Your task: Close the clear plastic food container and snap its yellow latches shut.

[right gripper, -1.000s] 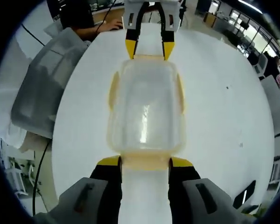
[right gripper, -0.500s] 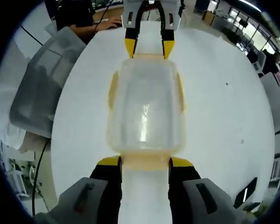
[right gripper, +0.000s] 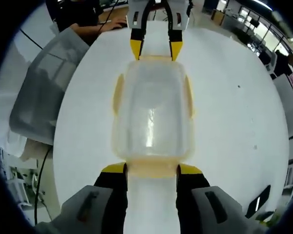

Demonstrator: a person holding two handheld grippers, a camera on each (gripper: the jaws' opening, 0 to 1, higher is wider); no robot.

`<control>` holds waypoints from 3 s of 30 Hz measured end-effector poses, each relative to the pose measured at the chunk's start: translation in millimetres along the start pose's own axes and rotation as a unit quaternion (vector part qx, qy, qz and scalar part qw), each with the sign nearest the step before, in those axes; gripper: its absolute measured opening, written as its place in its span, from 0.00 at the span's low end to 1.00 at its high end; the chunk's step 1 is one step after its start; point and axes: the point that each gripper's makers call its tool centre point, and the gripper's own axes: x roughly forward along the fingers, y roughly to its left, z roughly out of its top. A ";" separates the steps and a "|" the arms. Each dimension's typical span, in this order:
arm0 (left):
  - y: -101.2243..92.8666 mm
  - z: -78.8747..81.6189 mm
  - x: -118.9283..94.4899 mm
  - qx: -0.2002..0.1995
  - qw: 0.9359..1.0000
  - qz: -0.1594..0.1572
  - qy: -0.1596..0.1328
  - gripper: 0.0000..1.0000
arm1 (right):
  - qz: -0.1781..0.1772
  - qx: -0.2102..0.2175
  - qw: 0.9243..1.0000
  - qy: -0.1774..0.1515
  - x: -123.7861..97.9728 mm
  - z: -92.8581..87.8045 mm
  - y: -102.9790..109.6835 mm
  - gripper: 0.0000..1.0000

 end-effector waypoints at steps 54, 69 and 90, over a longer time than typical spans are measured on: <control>-3.9 -1.0 2.7 0.001 1.000 0.005 -0.003 0.32 | 0.003 0.002 1.000 0.005 7.0 -1.3 4.3 0.35; -11.6 -1.8 3.7 0.009 1.000 0.008 0.001 0.34 | -0.001 -0.028 0.999 0.017 9.0 -5.3 4.8 0.37; -12.9 0.0 -15.0 -0.019 1.000 0.014 -0.016 0.40 | 0.001 0.013 1.000 0.002 -0.1 -2.1 6.4 0.36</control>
